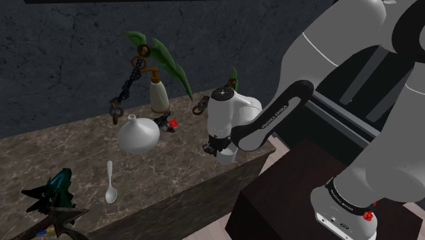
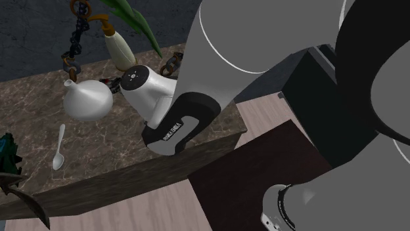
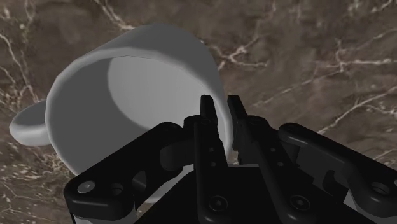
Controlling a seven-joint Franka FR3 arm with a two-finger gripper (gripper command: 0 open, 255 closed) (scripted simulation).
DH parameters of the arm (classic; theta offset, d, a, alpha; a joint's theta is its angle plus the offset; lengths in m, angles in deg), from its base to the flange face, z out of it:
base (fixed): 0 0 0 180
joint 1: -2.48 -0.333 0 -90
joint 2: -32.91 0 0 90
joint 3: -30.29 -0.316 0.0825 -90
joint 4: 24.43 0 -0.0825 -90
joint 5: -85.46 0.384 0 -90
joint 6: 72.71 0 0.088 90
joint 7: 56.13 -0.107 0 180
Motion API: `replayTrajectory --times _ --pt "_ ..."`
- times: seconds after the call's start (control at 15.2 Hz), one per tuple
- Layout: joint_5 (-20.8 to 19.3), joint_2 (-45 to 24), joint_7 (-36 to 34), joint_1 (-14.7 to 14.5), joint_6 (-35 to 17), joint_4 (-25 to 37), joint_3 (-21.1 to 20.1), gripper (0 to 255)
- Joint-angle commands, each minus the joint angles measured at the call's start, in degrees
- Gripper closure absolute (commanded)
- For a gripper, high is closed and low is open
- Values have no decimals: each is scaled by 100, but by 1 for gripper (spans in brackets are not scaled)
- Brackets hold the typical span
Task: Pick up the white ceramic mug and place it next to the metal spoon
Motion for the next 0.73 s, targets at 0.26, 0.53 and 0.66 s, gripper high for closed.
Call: replayTrajectory --times 0.26,0.53,0.66 --pt "458 444 351 150 347 -37 -226 255" --pt "779 758 595 218 614 -35 -343 255" --pt "930 911 710 240 754 -24 -385 255"
